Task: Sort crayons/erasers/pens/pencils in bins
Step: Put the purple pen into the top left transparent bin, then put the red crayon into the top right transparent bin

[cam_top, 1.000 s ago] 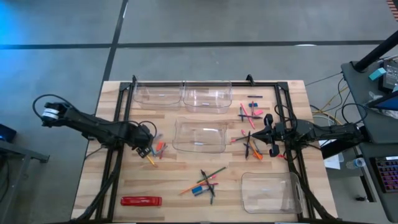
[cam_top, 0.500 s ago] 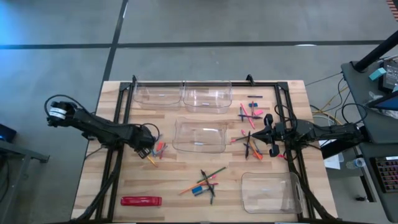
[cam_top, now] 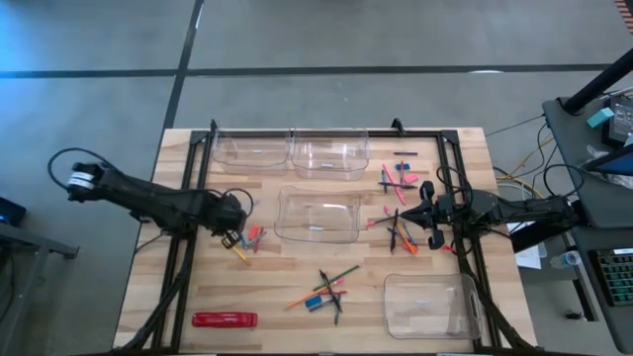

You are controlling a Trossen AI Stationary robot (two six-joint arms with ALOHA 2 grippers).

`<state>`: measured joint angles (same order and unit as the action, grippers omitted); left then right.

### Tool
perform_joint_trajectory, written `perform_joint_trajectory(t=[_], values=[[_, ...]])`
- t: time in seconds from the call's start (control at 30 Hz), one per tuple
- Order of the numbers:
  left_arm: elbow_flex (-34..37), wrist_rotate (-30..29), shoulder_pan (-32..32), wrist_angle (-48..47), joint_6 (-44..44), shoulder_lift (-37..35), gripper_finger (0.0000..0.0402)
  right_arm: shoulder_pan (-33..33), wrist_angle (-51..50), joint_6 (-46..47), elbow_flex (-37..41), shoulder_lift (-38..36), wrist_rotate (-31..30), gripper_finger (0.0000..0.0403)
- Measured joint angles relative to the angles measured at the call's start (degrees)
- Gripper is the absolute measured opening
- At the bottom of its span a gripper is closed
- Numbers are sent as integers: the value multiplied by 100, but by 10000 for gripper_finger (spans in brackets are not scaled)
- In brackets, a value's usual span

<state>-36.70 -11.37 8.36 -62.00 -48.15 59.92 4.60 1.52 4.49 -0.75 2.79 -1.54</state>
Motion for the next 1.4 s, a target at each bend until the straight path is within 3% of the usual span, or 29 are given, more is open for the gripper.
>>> perform_joint_trajectory(t=[0.1, 0.2, 0.33, 0.4, 0.67, 0.9, 1.07, 1.3, 1.4], values=[[-390, -652, -2, -110, 373, -294, 16, -1, 0, 0, 0, 0, 0, 9], [-708, -1739, -32, -108, 1046, -524, 16, -2, 0, 0, 0, 0, 0, 9], [-991, -3135, -317, -50, 2232, -597, 16, 0, 0, 0, -2, 0, 0, 9], [-1070, -3458, -664, 206, 3017, -566, 16, -1, 0, 0, 0, 0, 0, 9], [-1061, -3247, -2814, 1925, 6043, -63, 22, -1, 0, 0, -1, 0, 0, 9], [-1057, -2069, -4306, 2619, 6908, 678, 25, -2, 0, 0, -2, 0, 0, 9], [-1057, -2039, -4532, 2674, 6908, 1050, 52, -2, 0, 0, -1, 0, 0, 9], [-1238, -2248, -4537, 2686, 6798, 1098, 171, -2, 0, 0, 0, 0, 0, 9], [-1464, -2045, -4433, 2676, 6408, 793, 211, -1, 0, 0, -1, 0, 0, 9]])
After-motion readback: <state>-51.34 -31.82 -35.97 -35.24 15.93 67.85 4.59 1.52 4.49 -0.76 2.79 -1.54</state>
